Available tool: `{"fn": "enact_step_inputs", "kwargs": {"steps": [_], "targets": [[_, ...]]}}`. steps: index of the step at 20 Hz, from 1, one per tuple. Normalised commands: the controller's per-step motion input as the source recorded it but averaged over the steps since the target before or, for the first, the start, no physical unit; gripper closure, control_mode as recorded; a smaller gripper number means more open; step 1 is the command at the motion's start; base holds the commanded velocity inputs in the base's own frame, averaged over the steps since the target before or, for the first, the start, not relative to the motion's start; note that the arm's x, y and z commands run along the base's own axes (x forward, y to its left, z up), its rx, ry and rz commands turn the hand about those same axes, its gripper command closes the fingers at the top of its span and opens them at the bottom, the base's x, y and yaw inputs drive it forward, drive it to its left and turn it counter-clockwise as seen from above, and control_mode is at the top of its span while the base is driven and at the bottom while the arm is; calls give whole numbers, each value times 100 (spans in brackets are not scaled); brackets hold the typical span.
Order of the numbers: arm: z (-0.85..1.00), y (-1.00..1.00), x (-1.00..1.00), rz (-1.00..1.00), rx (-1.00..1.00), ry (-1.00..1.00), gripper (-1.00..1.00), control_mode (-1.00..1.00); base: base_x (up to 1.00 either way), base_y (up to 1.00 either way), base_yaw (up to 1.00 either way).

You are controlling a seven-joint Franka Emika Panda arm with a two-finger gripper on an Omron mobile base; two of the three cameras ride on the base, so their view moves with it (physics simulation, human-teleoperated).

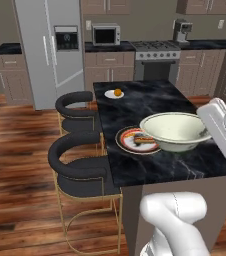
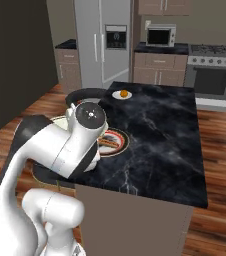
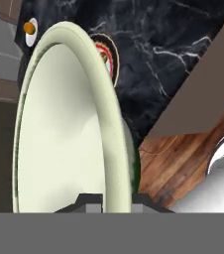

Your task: Take the smaller bowl and place it next to the appetizer plate on the dining counter , and place the larger bowl next to the plate with cooked food.

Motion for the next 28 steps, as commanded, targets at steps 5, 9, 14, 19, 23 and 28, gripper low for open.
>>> {"fn": "enact_step_inputs", "kwargs": {"steps": [5,9,14,19,23,28], "targets": [[-49,-10,63,33,-6,-1,100,-100,0,0,0],[-47,0,89,17,-2,-6,100,-100,0,0,0],[-59,-19,61,6,0,-3,100,-100,0,0,0],[-26,-12,31,0,2,0,100,-100,0,0,0],[-47,-12,24,0,0,-2,100,-100,0,0,0],[-28,-1,15,1,0,1,100,-100,0,0,0]]}}
